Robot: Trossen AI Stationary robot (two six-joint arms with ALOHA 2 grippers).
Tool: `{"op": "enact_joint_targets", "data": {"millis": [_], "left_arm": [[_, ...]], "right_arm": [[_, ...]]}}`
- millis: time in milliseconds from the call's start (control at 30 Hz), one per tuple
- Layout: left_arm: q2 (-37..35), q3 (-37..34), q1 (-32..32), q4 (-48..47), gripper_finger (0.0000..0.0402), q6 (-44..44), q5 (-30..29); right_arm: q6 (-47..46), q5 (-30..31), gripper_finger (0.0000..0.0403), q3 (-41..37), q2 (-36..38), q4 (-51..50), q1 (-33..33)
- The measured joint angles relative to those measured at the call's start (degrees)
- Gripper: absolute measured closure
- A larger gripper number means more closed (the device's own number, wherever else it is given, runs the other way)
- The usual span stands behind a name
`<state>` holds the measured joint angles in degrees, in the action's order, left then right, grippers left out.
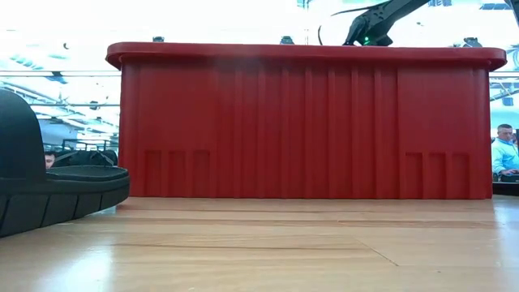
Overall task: Pick and place slides into bin
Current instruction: Put the black slide into the red bin
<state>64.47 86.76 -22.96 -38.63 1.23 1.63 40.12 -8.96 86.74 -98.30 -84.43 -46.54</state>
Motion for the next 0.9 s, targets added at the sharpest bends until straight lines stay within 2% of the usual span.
{"op": "enact_joint_targets", "data": {"millis": [133, 267, 433, 533, 600, 633, 767, 867, 900], "left_arm": [[0.0, 0.0, 0.0, -0.87, 0.0199, 0.07, 0.02], [0.0, 0.0, 0.0, -1.19, 0.0199, 0.15, 0.02], [0.0, 0.0, 0.0, -1.16, 0.0199, 0.42, 0.02], [0.0, 0.0, 0.0, -1.16, 0.0199, 0.57, 0.02], [0.0, 0.0, 0.0, -1.15, 0.0199, 0.6, 0.02], [0.0, 0.0, 0.0, -1.15, 0.0199, 0.73, 0.02], [0.0, 0.0, 0.0, -1.12, 0.0199, 1.17, 0.02], [0.0, 0.0, 0.0, -1.12, 0.0199, 0.99, 0.0], [0.0, 0.02, 0.0, -1.12, 0.0199, 0.92, 0.0]], "right_arm": [[-0.5, 0.35, 0.0206, 1.6, 0.02, -0.02, 0.21], [-1.41, 4.01, 0.0176, 4.46, 0.04, -0.21, 0.92], [-3.19, 7.79, 0.0162, 8.86, 0.04, 0.33, 1.9], [-5.82, 4.64, 0.0164, 11.62, 0.09, 3.93, 2.68], [-6.36, 0.46, 0.0179, 12.55, 0.13, 7.16, 3.2], [-6.56, 0.64, 0.0193, 12.57, 0.13, 9.03, 3.52], [-10.27, 10.1, 0.0284, 12.31, -0.16, 16.08, 3.75], [-13.54, 16.97, 0.0373, 12.31, -0.17, 17.98, 2.83], [-13.98, 18.41, 0.0387, 12.31, -0.17, 18.03, 2.38]]}}
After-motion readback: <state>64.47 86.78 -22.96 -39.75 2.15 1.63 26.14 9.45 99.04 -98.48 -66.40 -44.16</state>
